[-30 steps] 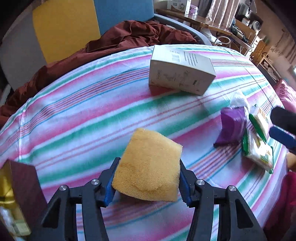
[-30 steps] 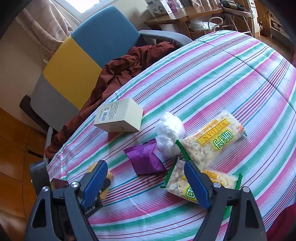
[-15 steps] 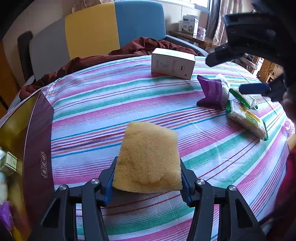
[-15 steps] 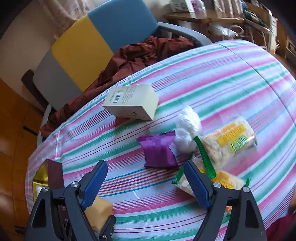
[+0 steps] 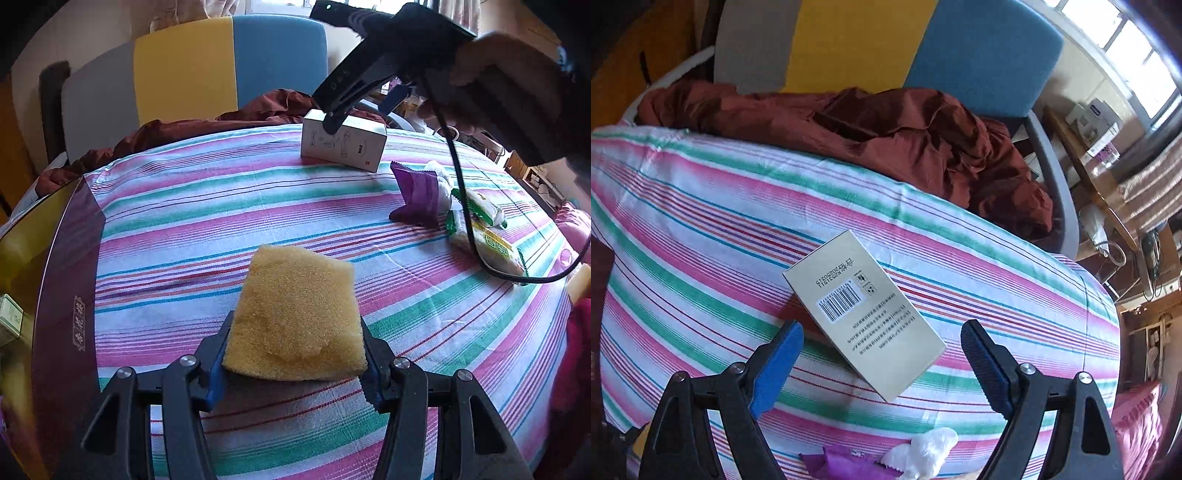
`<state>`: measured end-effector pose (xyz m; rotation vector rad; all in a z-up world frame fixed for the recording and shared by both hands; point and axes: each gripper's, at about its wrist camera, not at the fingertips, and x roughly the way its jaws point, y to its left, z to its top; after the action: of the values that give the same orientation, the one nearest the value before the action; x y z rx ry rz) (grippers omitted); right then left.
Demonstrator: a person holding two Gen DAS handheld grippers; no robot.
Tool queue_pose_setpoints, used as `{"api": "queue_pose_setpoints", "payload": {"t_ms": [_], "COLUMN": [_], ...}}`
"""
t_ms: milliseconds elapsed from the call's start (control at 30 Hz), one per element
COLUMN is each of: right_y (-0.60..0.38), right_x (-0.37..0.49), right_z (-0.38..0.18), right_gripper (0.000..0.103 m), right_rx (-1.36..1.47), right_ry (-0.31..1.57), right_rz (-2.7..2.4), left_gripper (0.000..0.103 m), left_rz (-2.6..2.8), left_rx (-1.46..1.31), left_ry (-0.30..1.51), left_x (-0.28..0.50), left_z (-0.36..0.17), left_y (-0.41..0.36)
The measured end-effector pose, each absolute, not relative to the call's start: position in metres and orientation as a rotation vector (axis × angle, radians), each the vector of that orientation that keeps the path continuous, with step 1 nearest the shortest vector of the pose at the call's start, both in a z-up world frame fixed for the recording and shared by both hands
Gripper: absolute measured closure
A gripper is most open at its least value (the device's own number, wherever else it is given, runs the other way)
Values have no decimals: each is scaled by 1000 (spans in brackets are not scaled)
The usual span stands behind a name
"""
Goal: Organize objects
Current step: 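Grasp the white barcode box with the right gripper while the left holds the sponge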
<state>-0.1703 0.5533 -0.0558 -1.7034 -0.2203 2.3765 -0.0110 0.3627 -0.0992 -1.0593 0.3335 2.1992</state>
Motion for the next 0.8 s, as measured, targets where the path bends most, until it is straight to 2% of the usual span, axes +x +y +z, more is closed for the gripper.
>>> {"api": "queue_pose_setpoints", "payload": {"t_ms": [67, 100, 133, 167, 200, 300, 533, 800], "right_y": [552, 550, 549, 545, 542, 527, 482, 475], "right_x": [-182, -185, -187, -187, -186, -178, -138, -72], "right_z": [-68, -73, -76, -76, -74, -71, -66, -65], "right_gripper": [14, 18, 25, 40, 49, 51, 53, 53], "right_rx": [-1744, -1758, -1757, -1747, -1740, -1744, -1776, -1755], "right_ry": [-264, -275, -279, -261, -220, -102, -14, 150], "right_rz": [2341, 2327, 2317, 2330, 2360, 2430, 2472, 2410], "left_gripper": [45, 45, 45, 45, 45, 45, 45, 47], "left_rz": [2197, 2197, 2198, 2198, 2198, 2200, 2194, 2193], "left_rx": [-1058, -1057, -1054, -1052, -1050, -1046, -1050, -1051], "left_ry": [326, 323, 322, 320, 319, 321, 307, 342], "left_x": [-12, -12, -13, -13, -13, -13, -13, -8], "left_z": [-100, -100, -100, -101, -101, -102, -99, -95], "left_y": [364, 364, 364, 364, 364, 366, 362, 361]}}
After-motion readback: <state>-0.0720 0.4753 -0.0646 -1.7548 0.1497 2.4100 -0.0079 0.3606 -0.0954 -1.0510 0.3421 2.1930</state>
